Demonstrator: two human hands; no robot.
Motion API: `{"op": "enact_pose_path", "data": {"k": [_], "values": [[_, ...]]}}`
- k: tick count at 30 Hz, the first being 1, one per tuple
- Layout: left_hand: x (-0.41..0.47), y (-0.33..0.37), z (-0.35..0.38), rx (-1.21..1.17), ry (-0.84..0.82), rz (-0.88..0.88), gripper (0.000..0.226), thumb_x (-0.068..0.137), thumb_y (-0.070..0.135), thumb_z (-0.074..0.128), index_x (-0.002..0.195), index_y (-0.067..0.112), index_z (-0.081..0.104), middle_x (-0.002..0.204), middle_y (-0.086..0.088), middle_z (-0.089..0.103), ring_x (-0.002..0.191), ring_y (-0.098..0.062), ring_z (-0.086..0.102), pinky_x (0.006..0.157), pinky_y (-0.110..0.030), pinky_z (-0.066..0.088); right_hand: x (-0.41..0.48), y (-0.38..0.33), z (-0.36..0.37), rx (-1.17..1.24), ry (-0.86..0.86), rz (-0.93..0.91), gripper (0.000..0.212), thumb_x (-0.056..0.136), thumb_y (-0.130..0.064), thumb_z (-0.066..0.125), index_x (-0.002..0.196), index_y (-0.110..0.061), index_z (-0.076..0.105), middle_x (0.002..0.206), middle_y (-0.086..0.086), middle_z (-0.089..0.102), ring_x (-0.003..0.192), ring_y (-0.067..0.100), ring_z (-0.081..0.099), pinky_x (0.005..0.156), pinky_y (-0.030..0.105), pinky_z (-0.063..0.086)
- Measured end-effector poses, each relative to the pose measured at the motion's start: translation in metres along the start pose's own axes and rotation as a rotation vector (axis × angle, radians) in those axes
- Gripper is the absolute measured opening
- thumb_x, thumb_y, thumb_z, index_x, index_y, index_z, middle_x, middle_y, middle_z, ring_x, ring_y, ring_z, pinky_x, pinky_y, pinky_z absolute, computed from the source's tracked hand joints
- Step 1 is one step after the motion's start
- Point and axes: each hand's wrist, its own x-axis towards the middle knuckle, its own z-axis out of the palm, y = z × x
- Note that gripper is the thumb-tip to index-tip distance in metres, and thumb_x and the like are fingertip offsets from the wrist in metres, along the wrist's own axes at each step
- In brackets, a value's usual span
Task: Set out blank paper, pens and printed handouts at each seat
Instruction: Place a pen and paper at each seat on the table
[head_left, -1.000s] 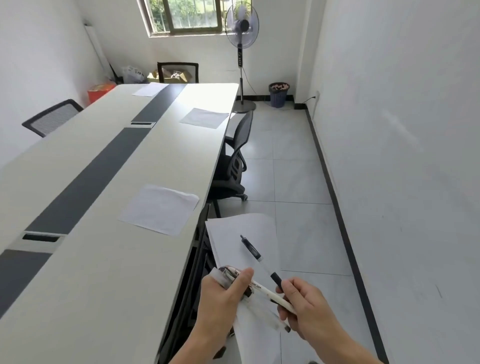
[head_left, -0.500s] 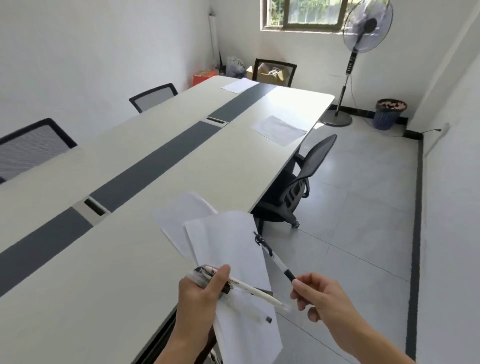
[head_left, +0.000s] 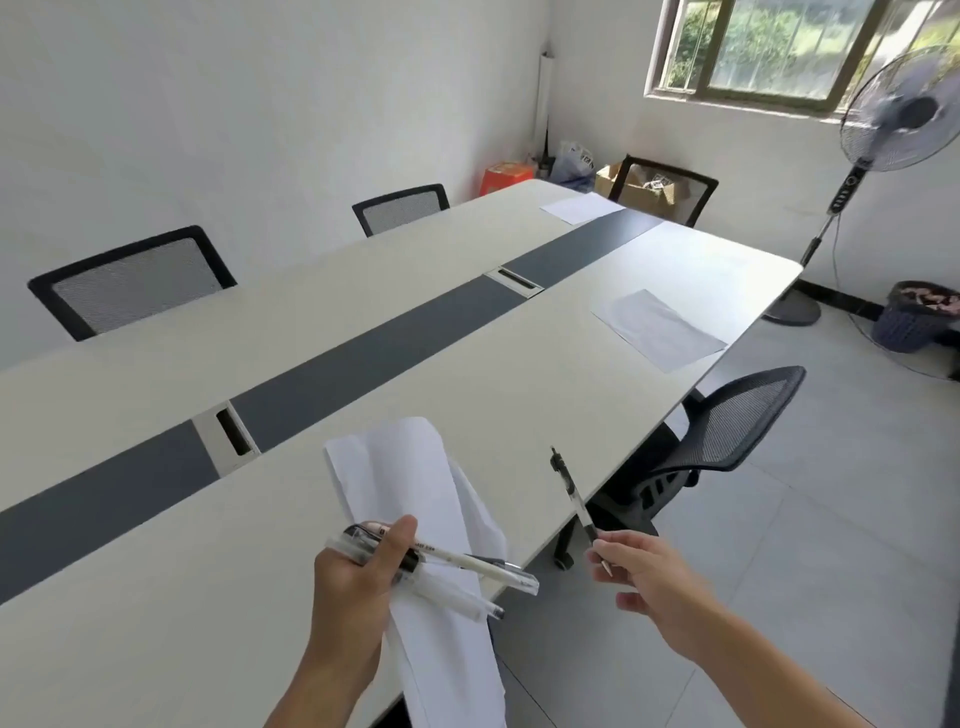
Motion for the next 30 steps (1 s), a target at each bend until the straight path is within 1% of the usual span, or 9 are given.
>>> {"op": "enact_pose_path", "data": {"k": [2, 5, 12, 14, 17, 22, 25, 28, 30], "values": [[0.017, 0.002, 0.002, 0.002, 0.028, 0.009, 0.027, 0.08, 0.016, 0.073, 0.061, 0.005, 0.058, 0.053, -0.001, 0.052, 0.062, -0.021, 0.049, 0.067, -0.036, 0.039, 0.027, -0.009, 0.002, -0.118, 0.051, -0.015, 0.007, 0.091, -0.016, 0.065, 0.097, -0.012, 0.068, 0.076, 0.002, 0.061, 0.075, 0.016, 0.055, 0.059, 0.024, 0.04], [0.035, 0.004, -0.004, 0.006, 0.062, 0.009, 0.031, 0.072, 0.024, 0.079, 0.064, 0.001, 0.058, 0.054, -0.002, 0.052, 0.059, -0.019, 0.051, 0.064, -0.033, 0.041, 0.074, -0.016, 0.01, -0.217, 0.039, -0.016, 0.004, 0.09, -0.014, 0.068, 0.092, -0.011, 0.069, 0.07, 0.0, 0.057, 0.067, 0.013, 0.047, 0.054, 0.023, 0.033], [0.051, -0.009, -0.023, 0.045, 0.249, -0.065, 0.034, 0.067, 0.031, 0.073, 0.066, 0.0, 0.059, 0.059, -0.008, 0.053, 0.062, -0.022, 0.052, 0.066, -0.038, 0.042, 0.197, -0.006, 0.037, -0.441, 0.081, 0.017, 0.008, 0.086, -0.012, 0.065, 0.09, -0.01, 0.071, 0.067, 0.004, 0.06, 0.06, 0.019, 0.05, 0.055, 0.027, 0.039], [0.053, -0.012, -0.023, 0.069, 0.308, -0.087, 0.033, 0.065, 0.033, 0.075, 0.061, 0.005, 0.058, 0.056, -0.005, 0.053, 0.06, -0.022, 0.052, 0.066, -0.036, 0.041, 0.226, -0.004, 0.045, -0.527, 0.09, 0.011, 0.01, 0.086, -0.016, 0.064, 0.09, -0.012, 0.071, 0.07, 0.003, 0.064, 0.063, 0.02, 0.056, 0.057, 0.027, 0.042], [0.059, -0.011, -0.019, 0.106, 0.381, -0.098, 0.031, 0.058, 0.04, 0.077, 0.051, 0.017, 0.059, 0.055, -0.002, 0.054, 0.059, -0.021, 0.052, 0.065, -0.035, 0.041, 0.26, 0.002, 0.053, -0.704, 0.058, 0.005, 0.012, 0.088, -0.019, 0.059, 0.094, -0.015, 0.069, 0.083, 0.004, 0.067, 0.078, 0.025, 0.061, 0.063, 0.029, 0.042], [0.068, -0.012, -0.009, 0.124, 0.466, -0.089, 0.027, 0.069, 0.029, 0.076, 0.051, 0.015, 0.061, 0.056, -0.004, 0.058, 0.062, -0.023, 0.056, 0.068, -0.039, 0.043, 0.285, 0.003, 0.056, -0.962, 0.003, -0.027, 0.015, 0.088, -0.022, 0.055, 0.102, -0.015, 0.057, 0.097, 0.006, 0.063, 0.085, 0.026, 0.054, 0.066, 0.031, 0.038], [0.073, -0.011, 0.0, 0.113, 0.465, -0.095, 0.03, 0.066, 0.031, 0.082, 0.051, 0.015, 0.061, 0.055, -0.003, 0.058, 0.059, -0.022, 0.056, 0.068, -0.038, 0.042, 0.289, 0.0, 0.055, -1.028, 0.002, -0.054, 0.022, 0.089, -0.024, 0.056, 0.108, -0.015, 0.056, 0.102, 0.009, 0.064, 0.085, 0.027, 0.05, 0.07, 0.032, 0.039], [0.08, -0.009, 0.01, 0.117, 0.424, -0.092, 0.034, 0.056, 0.045, 0.077, 0.051, 0.015, 0.06, 0.055, -0.002, 0.056, 0.06, -0.02, 0.054, 0.067, -0.037, 0.041, 0.288, -0.006, 0.049, -1.073, -0.025, -0.033, 0.032, 0.089, -0.029, 0.057, 0.118, -0.017, 0.054, 0.11, 0.008, 0.064, 0.094, 0.028, 0.056, 0.073, 0.032, 0.04], [0.084, -0.005, 0.015, 0.125, 0.395, -0.081, 0.036, 0.054, 0.047, 0.076, 0.05, 0.014, 0.06, 0.054, -0.001, 0.056, 0.06, -0.02, 0.055, 0.067, -0.037, 0.042, 0.285, -0.011, 0.044, -1.061, -0.036, -0.009, 0.037, 0.089, -0.034, 0.058, 0.122, -0.018, 0.053, 0.112, 0.005, 0.064, 0.1, 0.027, 0.059, 0.075, 0.031, 0.041]]}}
